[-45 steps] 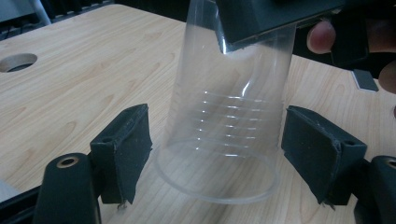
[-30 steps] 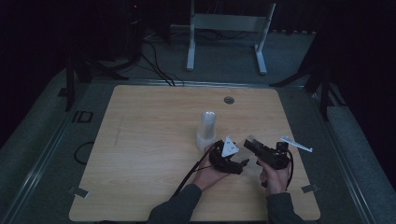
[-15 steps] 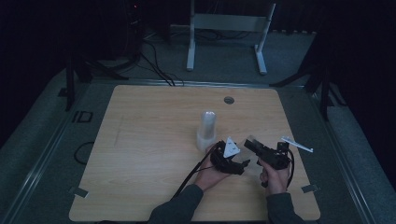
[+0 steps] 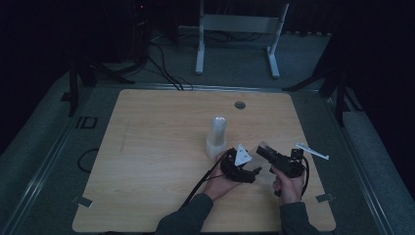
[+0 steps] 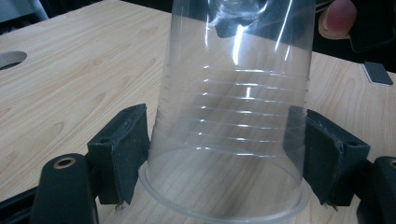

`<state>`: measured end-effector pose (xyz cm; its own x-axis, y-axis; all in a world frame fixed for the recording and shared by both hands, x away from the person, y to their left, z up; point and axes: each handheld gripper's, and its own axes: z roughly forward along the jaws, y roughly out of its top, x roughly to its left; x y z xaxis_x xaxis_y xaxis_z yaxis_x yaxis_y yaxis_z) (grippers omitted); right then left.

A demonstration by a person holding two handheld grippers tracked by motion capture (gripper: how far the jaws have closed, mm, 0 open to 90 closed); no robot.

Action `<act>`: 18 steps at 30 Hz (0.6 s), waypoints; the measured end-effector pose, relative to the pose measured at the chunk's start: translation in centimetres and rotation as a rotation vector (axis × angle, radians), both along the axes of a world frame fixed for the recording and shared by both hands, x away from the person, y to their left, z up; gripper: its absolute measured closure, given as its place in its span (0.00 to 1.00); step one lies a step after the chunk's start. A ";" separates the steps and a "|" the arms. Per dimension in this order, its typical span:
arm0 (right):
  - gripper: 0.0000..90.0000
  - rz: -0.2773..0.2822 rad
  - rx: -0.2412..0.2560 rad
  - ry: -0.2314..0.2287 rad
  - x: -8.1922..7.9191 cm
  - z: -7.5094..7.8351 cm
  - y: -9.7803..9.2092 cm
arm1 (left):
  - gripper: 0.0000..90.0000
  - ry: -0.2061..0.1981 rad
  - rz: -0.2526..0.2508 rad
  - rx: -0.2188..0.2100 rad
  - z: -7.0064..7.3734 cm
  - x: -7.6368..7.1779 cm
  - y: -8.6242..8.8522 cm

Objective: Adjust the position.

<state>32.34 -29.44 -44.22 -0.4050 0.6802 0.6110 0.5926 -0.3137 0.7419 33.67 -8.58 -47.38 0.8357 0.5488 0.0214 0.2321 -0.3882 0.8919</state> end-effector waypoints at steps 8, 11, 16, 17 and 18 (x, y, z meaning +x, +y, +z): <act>0.46 -0.002 0.009 0.005 0.1 -0.1 -0.2 | 0.27 -0.014 -0.001 0.002 0.1 -0.2 -0.1; 0.46 0.000 0.006 0.003 0.1 -0.1 -0.2 | 0.27 -0.017 -0.002 0.003 0.1 -0.2 -0.1; 0.46 0.002 0.001 0.005 0.1 -0.1 -0.2 | 0.31 -0.029 -0.018 0.013 0.1 -0.4 -0.2; 0.46 0.002 0.000 0.005 0.1 -0.1 -0.2 | 0.31 -0.027 -0.020 0.011 0.1 -0.4 -0.1; 0.46 0.001 -0.001 0.005 0.1 -0.1 -0.2 | 0.31 -0.027 -0.021 0.011 0.1 -0.4 -0.1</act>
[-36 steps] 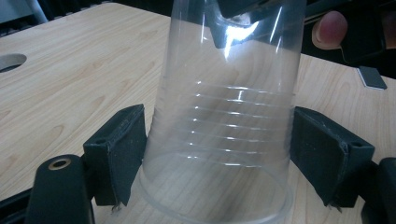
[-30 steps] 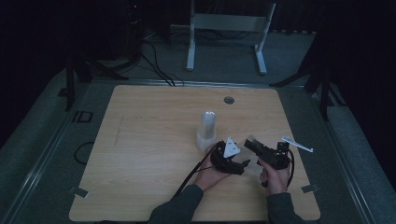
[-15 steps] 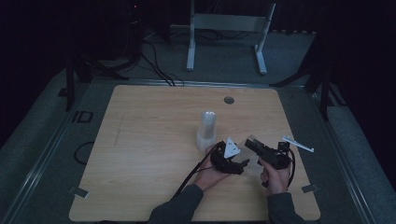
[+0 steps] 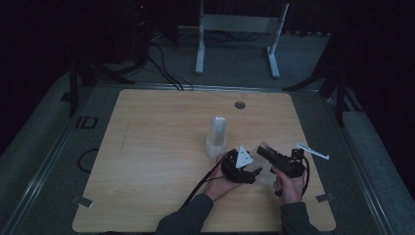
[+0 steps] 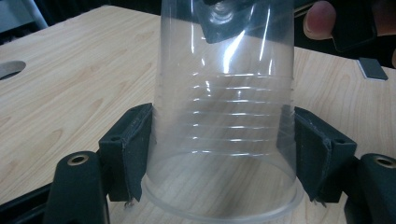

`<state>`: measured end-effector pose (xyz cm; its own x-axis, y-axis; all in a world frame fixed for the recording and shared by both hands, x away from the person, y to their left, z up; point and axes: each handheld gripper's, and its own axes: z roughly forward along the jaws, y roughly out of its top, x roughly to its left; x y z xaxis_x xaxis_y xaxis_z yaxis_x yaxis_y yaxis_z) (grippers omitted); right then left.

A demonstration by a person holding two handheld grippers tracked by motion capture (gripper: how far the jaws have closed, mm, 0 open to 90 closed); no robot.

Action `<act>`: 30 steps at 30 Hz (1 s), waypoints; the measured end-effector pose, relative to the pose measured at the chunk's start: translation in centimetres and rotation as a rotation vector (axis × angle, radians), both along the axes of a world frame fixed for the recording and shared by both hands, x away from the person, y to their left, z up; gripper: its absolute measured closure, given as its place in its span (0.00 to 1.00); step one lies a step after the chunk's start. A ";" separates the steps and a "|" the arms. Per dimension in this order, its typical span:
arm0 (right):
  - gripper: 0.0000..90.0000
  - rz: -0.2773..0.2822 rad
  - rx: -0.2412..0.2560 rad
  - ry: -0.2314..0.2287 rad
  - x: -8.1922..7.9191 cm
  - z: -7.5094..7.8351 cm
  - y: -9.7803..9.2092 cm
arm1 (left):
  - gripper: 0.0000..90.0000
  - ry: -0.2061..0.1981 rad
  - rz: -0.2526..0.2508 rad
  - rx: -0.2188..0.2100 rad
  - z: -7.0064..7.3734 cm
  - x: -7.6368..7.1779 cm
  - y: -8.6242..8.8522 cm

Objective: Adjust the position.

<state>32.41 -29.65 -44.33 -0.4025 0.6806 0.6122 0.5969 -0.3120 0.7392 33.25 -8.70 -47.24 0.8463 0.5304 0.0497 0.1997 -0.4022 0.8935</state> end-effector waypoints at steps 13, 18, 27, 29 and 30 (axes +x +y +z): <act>0.37 -0.007 -0.023 -0.002 -0.2 0.1 -0.5 | 0.32 -0.006 -0.020 0.015 0.1 -0.1 0.1; 0.35 0.005 -0.037 -0.010 -0.4 0.2 -0.6 | 0.32 -0.009 -0.026 0.022 0.3 -0.1 0.2; 0.35 0.033 -0.061 -0.030 -0.9 0.7 -0.7 | 0.33 -0.003 -0.026 0.021 0.8 0.2 1.0; 0.35 0.041 -0.066 -0.033 -1.0 0.7 -0.7 | 0.33 -0.003 -0.022 0.021 0.9 0.4 1.2; 0.35 0.047 -0.071 -0.035 -1.1 0.8 -0.7 | 0.33 -0.002 -0.022 0.022 1.0 0.4 1.3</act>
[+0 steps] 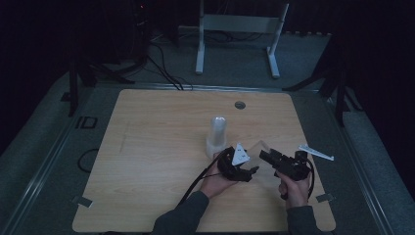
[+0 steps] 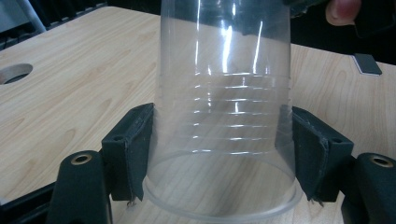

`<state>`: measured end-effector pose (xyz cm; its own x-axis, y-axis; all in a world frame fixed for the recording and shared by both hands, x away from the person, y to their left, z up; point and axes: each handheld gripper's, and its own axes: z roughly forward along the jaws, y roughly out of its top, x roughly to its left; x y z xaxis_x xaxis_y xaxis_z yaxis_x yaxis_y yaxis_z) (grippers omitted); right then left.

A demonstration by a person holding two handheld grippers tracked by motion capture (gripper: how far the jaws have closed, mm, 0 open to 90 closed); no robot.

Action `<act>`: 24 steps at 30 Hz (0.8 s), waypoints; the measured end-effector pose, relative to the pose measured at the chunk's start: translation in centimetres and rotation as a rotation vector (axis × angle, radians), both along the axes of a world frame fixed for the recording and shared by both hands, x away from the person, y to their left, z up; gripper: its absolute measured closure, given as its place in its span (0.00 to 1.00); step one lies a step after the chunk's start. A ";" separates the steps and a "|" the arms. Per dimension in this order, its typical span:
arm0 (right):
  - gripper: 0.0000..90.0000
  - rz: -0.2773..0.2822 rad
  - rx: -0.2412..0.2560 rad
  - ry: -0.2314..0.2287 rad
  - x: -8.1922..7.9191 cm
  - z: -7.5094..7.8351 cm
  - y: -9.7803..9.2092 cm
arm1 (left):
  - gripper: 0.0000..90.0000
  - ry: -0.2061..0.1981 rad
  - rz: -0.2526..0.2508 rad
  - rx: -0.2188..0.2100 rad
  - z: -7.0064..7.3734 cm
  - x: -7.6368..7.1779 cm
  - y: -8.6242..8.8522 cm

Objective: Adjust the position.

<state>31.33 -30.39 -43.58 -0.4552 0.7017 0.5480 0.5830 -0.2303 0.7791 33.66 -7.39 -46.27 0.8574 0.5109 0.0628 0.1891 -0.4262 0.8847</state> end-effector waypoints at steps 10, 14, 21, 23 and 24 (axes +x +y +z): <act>0.36 0.023 -0.027 -0.007 -0.3 0.0 -0.2 | 0.33 0.002 -0.003 0.004 0.7 0.3 1.1; 0.36 0.026 -0.045 -0.003 -0.4 -0.1 -0.5 | 0.33 0.007 -0.013 -0.003 0.8 0.3 1.5; 0.37 0.041 -0.081 0.012 -0.2 -0.3 -0.8 | 0.33 0.003 -0.028 0.017 1.1 0.3 2.2; 0.38 0.044 -0.105 0.013 -0.2 -0.3 -0.7 | 0.33 0.004 -0.032 0.016 1.2 0.3 2.3; 0.38 0.045 -0.116 0.011 -0.2 -0.3 -0.7 | 0.33 0.004 -0.034 0.020 1.3 0.3 2.5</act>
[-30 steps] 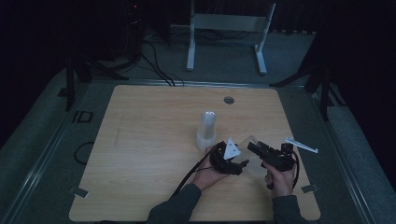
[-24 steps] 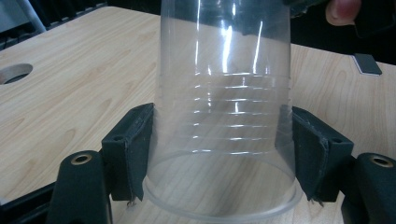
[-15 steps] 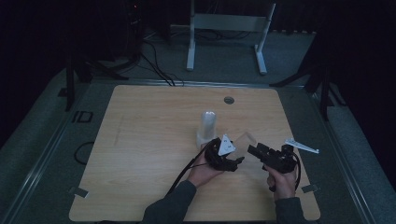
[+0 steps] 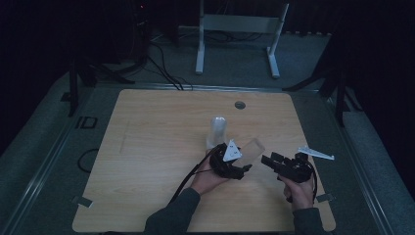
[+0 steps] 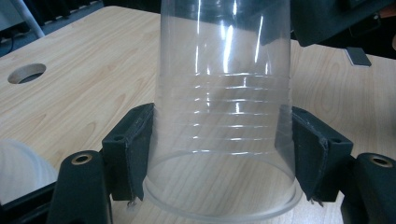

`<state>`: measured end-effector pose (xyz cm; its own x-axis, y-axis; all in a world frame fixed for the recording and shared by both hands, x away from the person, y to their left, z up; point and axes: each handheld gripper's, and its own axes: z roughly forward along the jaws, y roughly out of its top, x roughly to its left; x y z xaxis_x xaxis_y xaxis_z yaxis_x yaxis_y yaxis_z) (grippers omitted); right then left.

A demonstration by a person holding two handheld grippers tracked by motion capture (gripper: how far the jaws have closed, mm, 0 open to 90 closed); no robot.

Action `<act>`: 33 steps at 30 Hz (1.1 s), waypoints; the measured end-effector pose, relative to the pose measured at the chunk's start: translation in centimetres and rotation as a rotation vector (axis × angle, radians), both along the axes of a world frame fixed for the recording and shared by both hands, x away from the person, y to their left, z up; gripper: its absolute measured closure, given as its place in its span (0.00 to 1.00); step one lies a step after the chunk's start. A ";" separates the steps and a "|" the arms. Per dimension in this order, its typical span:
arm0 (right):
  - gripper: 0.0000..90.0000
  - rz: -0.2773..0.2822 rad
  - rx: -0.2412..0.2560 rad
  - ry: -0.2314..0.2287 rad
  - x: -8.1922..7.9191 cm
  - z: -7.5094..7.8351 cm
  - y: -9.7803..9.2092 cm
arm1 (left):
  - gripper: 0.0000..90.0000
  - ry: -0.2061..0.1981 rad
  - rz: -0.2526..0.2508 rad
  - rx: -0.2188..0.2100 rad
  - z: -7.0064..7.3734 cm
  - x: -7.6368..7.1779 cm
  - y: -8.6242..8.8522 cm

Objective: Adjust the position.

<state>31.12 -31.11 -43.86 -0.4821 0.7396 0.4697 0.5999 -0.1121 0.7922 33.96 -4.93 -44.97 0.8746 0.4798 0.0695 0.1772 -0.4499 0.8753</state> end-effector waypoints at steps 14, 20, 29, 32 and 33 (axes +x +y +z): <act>0.38 0.034 -0.143 -0.022 0.2 1.0 0.3 | 0.33 0.014 -0.041 0.009 0.8 0.3 1.5; 0.38 0.044 -0.224 -0.039 0.1 1.6 0.8 | 0.33 0.013 -0.049 0.024 0.8 0.2 1.8; 0.39 0.061 -0.311 -0.053 0.3 2.4 0.8 | 0.33 0.016 -0.049 0.058 0.8 0.3 2.6; 0.39 0.071 -0.332 -0.050 0.3 2.5 0.8 | 0.33 0.015 -0.048 0.070 0.8 0.3 2.7; 0.39 0.076 -0.339 -0.051 0.3 2.6 0.8 | 0.33 0.014 -0.050 0.074 0.7 0.3 2.7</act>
